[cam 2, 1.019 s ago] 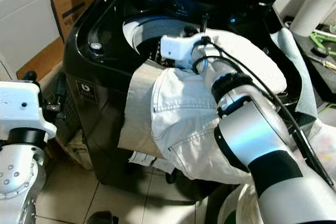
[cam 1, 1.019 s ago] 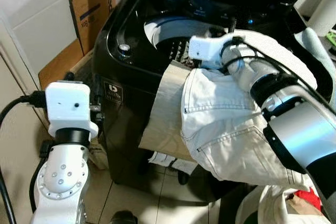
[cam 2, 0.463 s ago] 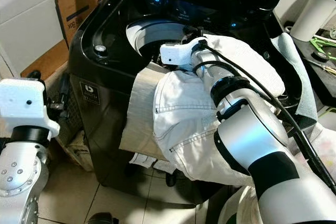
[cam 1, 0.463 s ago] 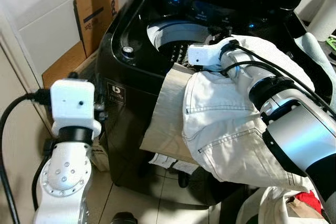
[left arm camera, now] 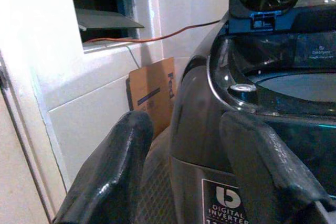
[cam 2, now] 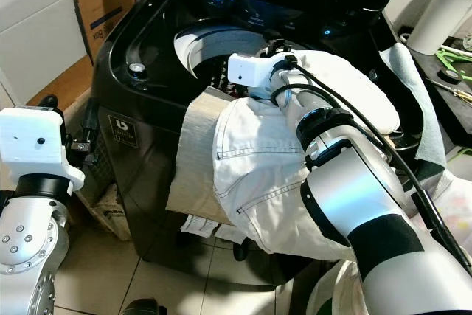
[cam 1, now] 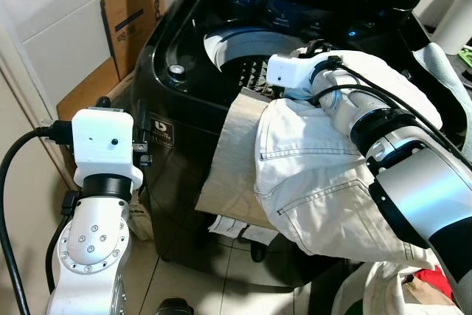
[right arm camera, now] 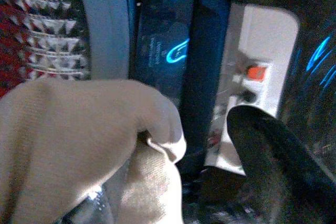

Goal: Clothes washing

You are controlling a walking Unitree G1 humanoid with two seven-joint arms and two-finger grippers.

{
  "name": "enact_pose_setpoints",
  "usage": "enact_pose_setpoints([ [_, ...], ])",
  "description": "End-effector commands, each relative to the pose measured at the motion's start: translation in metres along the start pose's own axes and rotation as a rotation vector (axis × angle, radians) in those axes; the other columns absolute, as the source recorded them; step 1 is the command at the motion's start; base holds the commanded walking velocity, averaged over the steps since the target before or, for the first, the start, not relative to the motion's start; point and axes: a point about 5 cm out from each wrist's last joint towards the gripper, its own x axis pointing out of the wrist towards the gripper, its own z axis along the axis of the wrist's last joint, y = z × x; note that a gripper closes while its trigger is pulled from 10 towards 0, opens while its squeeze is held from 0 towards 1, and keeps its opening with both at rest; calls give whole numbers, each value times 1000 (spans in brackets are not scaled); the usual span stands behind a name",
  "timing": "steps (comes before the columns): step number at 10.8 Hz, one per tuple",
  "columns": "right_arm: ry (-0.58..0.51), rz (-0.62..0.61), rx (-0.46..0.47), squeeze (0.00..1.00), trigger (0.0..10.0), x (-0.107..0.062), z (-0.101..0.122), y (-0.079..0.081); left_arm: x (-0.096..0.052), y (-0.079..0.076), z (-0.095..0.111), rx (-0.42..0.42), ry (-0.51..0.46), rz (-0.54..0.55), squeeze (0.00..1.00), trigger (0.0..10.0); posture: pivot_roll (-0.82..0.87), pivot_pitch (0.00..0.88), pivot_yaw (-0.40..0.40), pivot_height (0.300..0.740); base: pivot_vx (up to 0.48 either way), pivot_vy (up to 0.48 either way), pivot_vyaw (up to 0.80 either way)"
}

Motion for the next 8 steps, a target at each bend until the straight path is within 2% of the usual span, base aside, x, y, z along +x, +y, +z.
enact_pose_setpoints([
  [1,54,56,96,1000,10000,-2,-11,12,2,-4,0,-6,6,-16,0,10000,332,0,-113,740,0,0,0],
  [5,43,53,119,1000,10000,-1,-7,10,0,-8,-3,-27,16,-54,0,10000,323,0,-112,740,0,0,0],
  [6,42,48,134,1000,10000,-1,-7,9,0,-9,3,-60,-14,-57,0,10000,324,0,-114,740,0,0,0],
  [7,41,48,202,1000,10000,-1,-6,8,0,-12,16,-133,-84,-85,0,10000,325,0,-118,740,0,0,0],
  [8,42,61,311,1000,10000,-1,-4,9,-3,-15,23,-184,-111,-151,0,10000,326,0,-120,740,0,0,0],
])
